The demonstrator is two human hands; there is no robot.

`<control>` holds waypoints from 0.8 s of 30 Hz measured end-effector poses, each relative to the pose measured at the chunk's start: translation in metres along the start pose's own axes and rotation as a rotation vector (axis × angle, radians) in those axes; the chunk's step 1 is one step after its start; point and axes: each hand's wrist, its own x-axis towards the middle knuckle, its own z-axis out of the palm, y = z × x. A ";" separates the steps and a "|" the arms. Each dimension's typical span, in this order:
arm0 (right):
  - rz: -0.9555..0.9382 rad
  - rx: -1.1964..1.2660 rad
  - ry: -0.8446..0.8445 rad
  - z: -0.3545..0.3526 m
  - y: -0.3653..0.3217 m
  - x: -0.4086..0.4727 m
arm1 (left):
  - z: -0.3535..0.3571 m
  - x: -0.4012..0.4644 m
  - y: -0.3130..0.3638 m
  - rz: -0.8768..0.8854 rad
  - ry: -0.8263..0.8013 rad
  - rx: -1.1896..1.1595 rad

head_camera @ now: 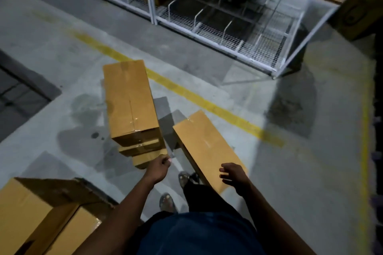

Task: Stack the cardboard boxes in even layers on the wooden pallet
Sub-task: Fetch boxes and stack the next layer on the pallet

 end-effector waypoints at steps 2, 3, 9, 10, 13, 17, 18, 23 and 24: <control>-0.011 0.017 0.022 -0.016 0.013 -0.010 | 0.015 -0.006 -0.002 -0.004 -0.039 0.009; -0.015 0.024 0.029 -0.022 0.018 -0.013 | 0.021 -0.007 -0.003 -0.012 -0.046 0.011; -0.028 0.004 0.068 -0.052 0.020 -0.018 | 0.051 -0.013 0.016 0.021 -0.059 0.045; -0.030 -0.005 0.066 -0.054 0.018 -0.016 | 0.054 -0.014 0.022 0.028 -0.053 0.039; -0.049 -0.048 0.045 -0.059 0.006 -0.006 | 0.062 -0.013 0.033 0.016 -0.018 0.030; -0.033 -0.111 0.002 -0.072 -0.004 0.018 | 0.083 -0.010 0.033 -0.044 0.047 0.020; -0.040 -0.109 -0.010 -0.076 -0.005 0.024 | 0.090 -0.011 0.033 -0.063 0.059 0.023; 0.058 -0.083 -0.148 -0.113 -0.022 0.049 | 0.147 -0.017 0.048 -0.166 0.108 -0.015; 0.060 -0.086 -0.165 -0.121 -0.024 0.058 | 0.162 -0.013 0.048 -0.180 0.114 -0.020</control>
